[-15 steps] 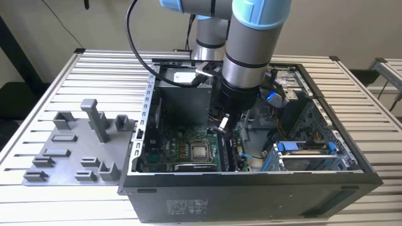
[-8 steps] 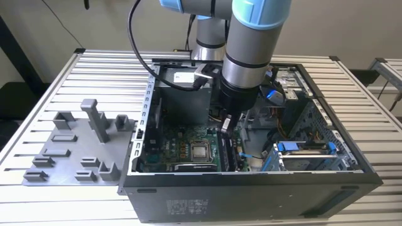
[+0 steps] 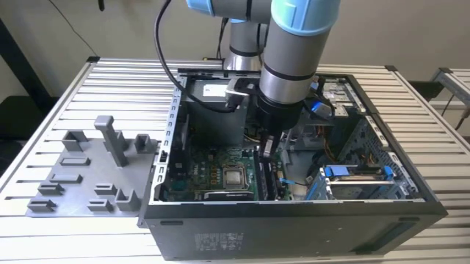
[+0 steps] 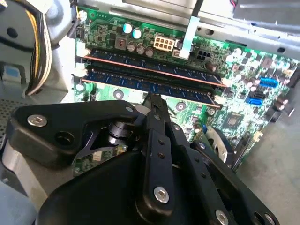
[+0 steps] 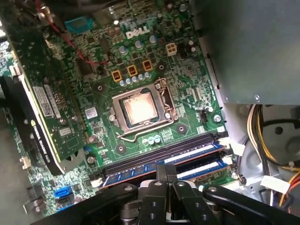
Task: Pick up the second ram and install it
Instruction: 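Press down the second ram until it locks into place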
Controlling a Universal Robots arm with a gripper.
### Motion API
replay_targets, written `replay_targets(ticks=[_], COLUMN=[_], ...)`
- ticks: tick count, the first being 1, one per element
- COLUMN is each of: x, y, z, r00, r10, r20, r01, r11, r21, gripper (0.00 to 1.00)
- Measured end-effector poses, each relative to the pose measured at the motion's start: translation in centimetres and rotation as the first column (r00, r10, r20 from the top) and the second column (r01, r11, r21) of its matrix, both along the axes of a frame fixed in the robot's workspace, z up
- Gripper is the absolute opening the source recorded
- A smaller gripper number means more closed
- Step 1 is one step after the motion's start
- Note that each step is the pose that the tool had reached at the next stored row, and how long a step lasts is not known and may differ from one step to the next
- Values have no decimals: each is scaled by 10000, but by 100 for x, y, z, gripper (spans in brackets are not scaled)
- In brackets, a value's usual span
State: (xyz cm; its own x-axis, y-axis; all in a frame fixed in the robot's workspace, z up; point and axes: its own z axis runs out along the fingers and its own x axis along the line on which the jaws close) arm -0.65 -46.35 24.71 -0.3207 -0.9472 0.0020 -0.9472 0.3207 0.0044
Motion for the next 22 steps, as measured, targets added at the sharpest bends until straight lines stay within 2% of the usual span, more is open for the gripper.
replay_targets(ticks=[5,9,13,16,17,19,22], x=[0,0,0,0,0,0,0], y=[0,0,0,0,-1,-1,-1], z=[-8,-27,-74,-100,-100,-102,-151], r00=[9980,9924,9813,9705,9687,9686,9686], r10=[629,1233,1924,2411,2482,2487,2486], r20=[-1,-1,-1,-2,-3,-6,-12], r01=[-629,-1233,-1924,-2411,-2482,-2487,-2486], r11=[9980,9924,9813,9705,9687,9686,9686], r21=[-3,-2,-1,-2,-3,-4,2], gripper=[11,11,11,11,11,11,11])
